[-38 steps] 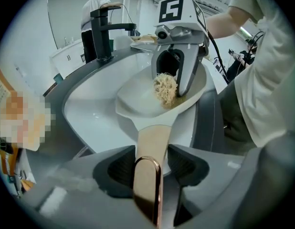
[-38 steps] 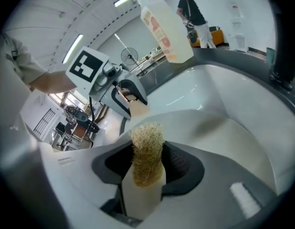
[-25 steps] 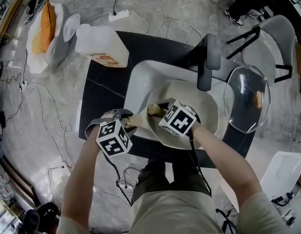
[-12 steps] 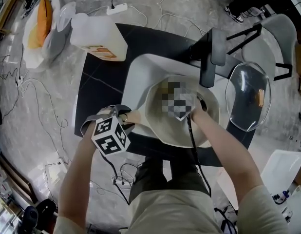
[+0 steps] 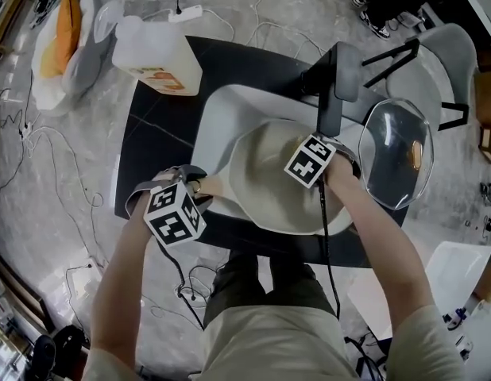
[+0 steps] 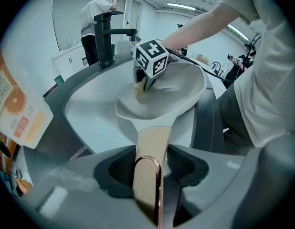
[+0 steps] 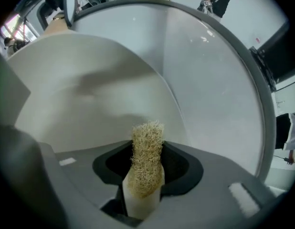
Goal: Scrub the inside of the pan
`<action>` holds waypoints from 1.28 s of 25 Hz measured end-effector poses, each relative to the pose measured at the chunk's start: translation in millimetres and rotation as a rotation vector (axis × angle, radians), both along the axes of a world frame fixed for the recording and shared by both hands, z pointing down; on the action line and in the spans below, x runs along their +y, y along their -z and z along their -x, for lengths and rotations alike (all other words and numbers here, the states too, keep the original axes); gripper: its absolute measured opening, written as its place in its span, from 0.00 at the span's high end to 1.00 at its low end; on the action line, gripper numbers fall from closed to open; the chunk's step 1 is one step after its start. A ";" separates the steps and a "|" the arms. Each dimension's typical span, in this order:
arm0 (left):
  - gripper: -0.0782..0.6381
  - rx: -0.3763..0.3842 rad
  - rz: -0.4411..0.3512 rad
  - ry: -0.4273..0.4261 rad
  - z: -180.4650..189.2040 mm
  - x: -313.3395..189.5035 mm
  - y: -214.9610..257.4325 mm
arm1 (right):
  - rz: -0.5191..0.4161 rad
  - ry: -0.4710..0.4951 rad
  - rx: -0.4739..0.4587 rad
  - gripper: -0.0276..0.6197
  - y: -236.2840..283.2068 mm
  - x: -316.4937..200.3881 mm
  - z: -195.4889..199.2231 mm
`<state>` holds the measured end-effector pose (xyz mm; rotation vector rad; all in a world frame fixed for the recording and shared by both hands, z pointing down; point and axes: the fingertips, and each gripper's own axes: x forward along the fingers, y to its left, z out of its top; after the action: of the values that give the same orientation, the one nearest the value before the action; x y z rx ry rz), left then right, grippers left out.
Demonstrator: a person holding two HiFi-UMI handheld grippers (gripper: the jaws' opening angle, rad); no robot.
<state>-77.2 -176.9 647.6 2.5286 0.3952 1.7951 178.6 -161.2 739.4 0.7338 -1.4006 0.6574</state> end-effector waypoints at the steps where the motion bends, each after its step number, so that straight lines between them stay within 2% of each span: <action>1: 0.59 0.001 -0.001 0.003 -0.1 0.2 -0.3 | 0.048 0.008 0.006 0.69 1.6 9.7 -1.5; 6: 0.59 -0.006 0.010 0.016 0.4 4.2 -2.3 | 0.361 0.051 -0.048 0.69 13.9 71.8 16.6; 10: 0.59 0.007 0.005 0.018 -2.1 3.4 -2.1 | 0.512 0.073 -0.108 0.70 39.7 101.1 33.6; 12: 0.59 0.009 0.004 0.018 -2.1 3.7 -1.5 | 0.555 0.079 -0.200 0.70 54.5 112.8 56.2; 14: 0.59 0.006 0.002 0.020 1.1 3.1 -0.7 | 0.571 0.075 -0.350 0.70 67.5 120.0 94.0; 17: 0.58 0.013 -0.004 0.027 -0.6 1.2 -0.8 | 0.548 0.033 -0.526 0.69 80.9 115.9 138.6; 20: 0.58 0.016 -0.003 0.028 -2.9 2.1 -0.7 | 0.476 -0.034 -0.622 0.70 82.8 95.1 164.0; 24: 0.58 0.009 0.000 0.029 -1.3 2.3 -0.3 | 0.327 -0.198 -0.728 0.70 73.6 52.8 184.9; 26: 0.58 0.011 -0.001 0.030 -1.9 2.7 -0.3 | 0.227 -0.235 -0.712 0.70 64.5 33.2 184.7; 29: 0.58 0.014 -0.004 0.029 -2.2 2.4 0.2 | 0.084 -0.218 -0.627 0.71 47.5 8.6 177.7; 32: 0.58 0.016 -0.005 0.029 -2.3 1.7 0.2 | 0.011 -0.219 -0.564 0.71 31.1 -7.8 164.1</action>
<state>-74.9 -175.3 647.4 2.5391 0.3527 1.7695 14.5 -169.0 708.2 0.7290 -1.8390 1.1028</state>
